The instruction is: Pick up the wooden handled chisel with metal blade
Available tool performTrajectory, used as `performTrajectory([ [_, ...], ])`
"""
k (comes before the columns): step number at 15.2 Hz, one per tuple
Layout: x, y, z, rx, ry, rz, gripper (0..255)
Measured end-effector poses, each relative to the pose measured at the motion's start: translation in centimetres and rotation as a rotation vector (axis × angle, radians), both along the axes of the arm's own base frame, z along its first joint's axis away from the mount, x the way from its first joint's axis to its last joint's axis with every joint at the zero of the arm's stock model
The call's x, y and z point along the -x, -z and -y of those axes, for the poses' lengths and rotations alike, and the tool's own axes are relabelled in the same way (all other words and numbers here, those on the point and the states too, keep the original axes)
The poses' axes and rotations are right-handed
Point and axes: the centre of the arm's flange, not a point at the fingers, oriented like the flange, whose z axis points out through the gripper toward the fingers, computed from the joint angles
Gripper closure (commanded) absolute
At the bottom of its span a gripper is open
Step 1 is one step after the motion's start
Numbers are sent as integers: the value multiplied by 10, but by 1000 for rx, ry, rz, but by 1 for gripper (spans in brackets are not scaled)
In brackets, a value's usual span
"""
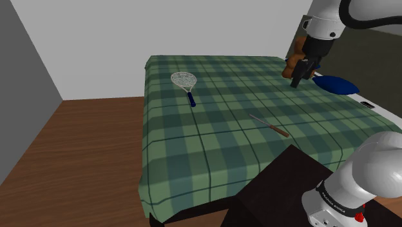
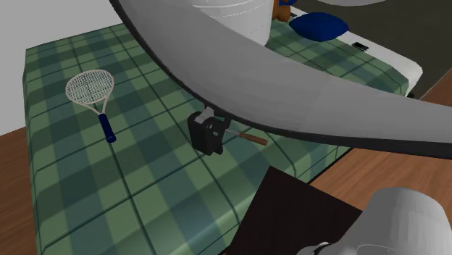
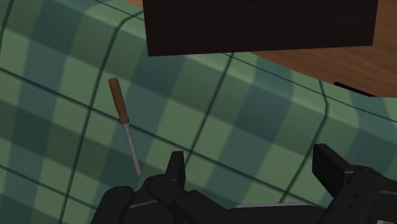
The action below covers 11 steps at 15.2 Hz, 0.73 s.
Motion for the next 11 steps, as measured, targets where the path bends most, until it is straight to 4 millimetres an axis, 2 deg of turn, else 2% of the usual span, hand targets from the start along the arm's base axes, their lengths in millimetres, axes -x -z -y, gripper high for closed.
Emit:
performTrajectory([
  [1, 0, 0, 0, 0, 0, 0, 0],
  [3, -4, 13, 10, 0, 2, 1, 0],
  [11, -28, 92, 67, 2, 15, 14, 0],
])
